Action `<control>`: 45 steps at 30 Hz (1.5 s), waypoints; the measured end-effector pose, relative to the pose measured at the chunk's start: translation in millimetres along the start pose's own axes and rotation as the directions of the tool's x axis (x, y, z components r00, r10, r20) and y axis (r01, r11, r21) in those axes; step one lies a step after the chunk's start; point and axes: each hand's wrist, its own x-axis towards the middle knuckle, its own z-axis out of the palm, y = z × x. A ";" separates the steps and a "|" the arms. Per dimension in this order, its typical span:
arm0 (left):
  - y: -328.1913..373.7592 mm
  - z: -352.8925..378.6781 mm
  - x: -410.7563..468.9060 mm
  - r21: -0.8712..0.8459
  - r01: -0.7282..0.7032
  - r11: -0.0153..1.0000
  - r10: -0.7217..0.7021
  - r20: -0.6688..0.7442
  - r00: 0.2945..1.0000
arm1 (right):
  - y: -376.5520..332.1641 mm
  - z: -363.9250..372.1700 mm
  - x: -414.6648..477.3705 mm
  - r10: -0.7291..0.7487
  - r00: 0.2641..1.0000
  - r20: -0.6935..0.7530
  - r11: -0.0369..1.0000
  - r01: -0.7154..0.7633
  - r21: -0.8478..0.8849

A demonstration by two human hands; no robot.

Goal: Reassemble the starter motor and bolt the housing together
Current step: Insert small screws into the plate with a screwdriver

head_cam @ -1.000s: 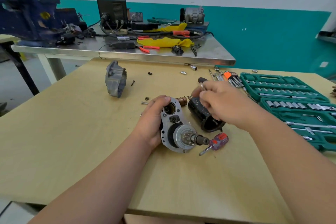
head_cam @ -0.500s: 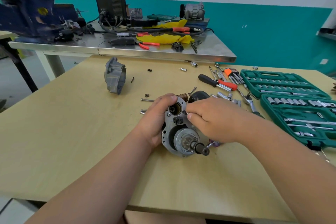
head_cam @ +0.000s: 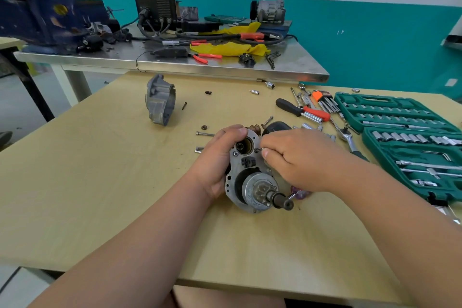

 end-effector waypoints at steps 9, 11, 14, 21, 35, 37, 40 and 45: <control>0.2 2.0 -2.3 -0.038 0.066 0.997 -0.069 -0.074 0.995 | -3.0 -5.5 12.3 -0.025 0.992 0.123 0.992 0.040 -0.122; 1.2 3.1 -3.4 -0.053 0.059 0.997 -0.063 -0.082 0.995 | -3.1 -1.7 9.9 -0.006 0.992 0.127 0.997 0.015 -0.072; 2.7 4.1 -4.8 -0.056 0.055 0.997 -0.060 -0.100 0.993 | -3.0 1.2 8.6 0.021 0.993 0.116 0.999 -0.016 -0.038; 1.5 8.4 -8.9 -0.042 0.057 0.998 -0.062 -0.123 0.990 | -0.5 -4.0 12.0 -0.015 0.994 0.109 0.989 0.031 -0.143; 3.0 8.6 -9.0 -0.033 0.077 0.996 -0.081 -0.150 0.985 | -3.6 -9.6 6.7 -0.159 0.987 0.002 0.889 0.144 -0.435; 1.9 7.3 -7.3 -0.034 0.067 0.997 -0.072 -0.154 0.985 | -6.6 -10.2 8.2 -0.151 0.989 0.007 0.889 0.139 -0.436; -0.6 4.8 -4.6 -0.045 0.054 0.998 -0.060 -0.162 0.985 | -12.1 -10.0 18.1 -0.078 0.995 0.059 0.883 0.097 -0.459; -2.0 2.7 -4.1 -0.057 -0.021 0.998 0.012 -0.151 0.988 | -13.8 -14.2 27.1 0.018 0.994 0.104 0.970 0.008 -0.244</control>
